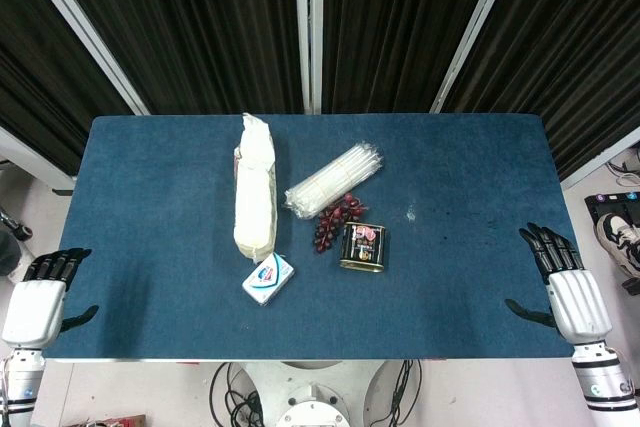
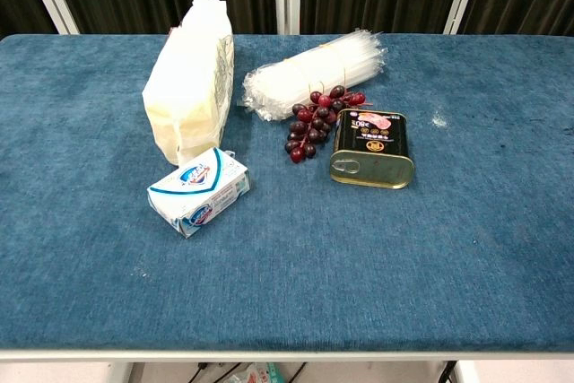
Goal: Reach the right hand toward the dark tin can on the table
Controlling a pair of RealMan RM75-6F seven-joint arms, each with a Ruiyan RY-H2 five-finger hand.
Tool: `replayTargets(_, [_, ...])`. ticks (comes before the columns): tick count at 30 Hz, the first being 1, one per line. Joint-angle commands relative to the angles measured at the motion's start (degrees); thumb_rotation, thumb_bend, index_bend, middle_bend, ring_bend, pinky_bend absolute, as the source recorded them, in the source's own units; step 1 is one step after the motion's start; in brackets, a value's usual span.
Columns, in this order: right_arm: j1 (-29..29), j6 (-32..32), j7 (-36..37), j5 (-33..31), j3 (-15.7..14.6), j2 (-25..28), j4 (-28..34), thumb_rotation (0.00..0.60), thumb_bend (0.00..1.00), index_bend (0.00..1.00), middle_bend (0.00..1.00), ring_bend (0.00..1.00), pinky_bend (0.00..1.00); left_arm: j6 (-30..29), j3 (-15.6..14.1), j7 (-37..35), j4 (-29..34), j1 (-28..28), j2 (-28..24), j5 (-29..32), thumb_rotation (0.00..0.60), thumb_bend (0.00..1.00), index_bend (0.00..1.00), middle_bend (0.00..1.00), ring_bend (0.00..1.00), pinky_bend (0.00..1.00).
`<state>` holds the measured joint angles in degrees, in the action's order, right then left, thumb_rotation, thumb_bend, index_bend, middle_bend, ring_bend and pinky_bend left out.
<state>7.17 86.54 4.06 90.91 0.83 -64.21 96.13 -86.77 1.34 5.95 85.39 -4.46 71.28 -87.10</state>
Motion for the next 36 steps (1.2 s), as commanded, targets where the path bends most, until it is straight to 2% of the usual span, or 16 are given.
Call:
replayTargets(1, [0.6,-1.4,-0.5,-0.4,0.2,0.2,0.6,0.600,0.00,0.00,0.04,0.00,0.10,0.0,-0.1,-0.1,-0.3,0.1,0.2,0.0,0.600,0.00,0.20,0.20,0.17,0.19])
replayTargets(6, [3.5,-6.3,-1.9,-0.8,0.9,-0.3,2.1,0.600,0.00,0.00,0.05,0.00,0.11,0.0,0.0,-0.1,-0.5,0.2,0.5,0.2,0.600,0.00,0.20,0.20,0.16,0.19])
replayTargets(10, [8.3,-13.8,-4.9,-3.5,2.8,-2.5,4.4,0.600,0.00,0.00,0.05,0.00,0.13,0.2,0.1,-0.3,-0.6,0.0,0.6,0.2,0.600,0.00,0.20,0.20,0.17,0.19])
replayTargets(14, [15.2,-23.5,-9.5,-9.6,6.2,-8.3,4.0,0.600,0.00,0.00,0.04,0.00,0.13,0.5,0.0,-0.3,-0.7,-0.1,0.6,0.1,0.600,0.00,0.20,0.20,0.16,0.19])
replayTargets(19, [21.5,-31.0,-13.1,-16.8,9.0,-17.0,-0.9,0.600,0.00,0.00,0.04,0.00,0.13,0.4,-0.3,-0.8,-0.9,0.4,0.5,0.4,0.600,0.00,0.20,0.20,0.17,0.19])
replayTargets(24, [25.1,-32.9,-14.9,-21.1,10.8,-24.5,-7.1,0.600,0.00,0.00,0.04,0.00,0.13,0.7,-0.6,-1.5,-1.4,0.8,0.4,1.0,0.600,0.00,0.20,0.20,0.17,0.19])
replayTargets(29, [27.1,-34.0,-14.5,-23.5,11.5,-29.1,-12.1,0.600,0.00,0.00,0.04,0.00,0.13,1.1,-0.5,-2.4,-2.1,0.9,0.4,1.4,0.600,0.00,0.20,0.20,0.17,0.19])
replayTargets(36, [28.1,-33.4,-10.3,-22.3,11.3,-33.8,-18.1,0.600,0.01,0.00,0.08,0.00,0.16,1.1,-0.5,-3.3,-3.0,0.9,0.6,1.1,0.600,0.00,0.20,0.20,0.16,0.19])
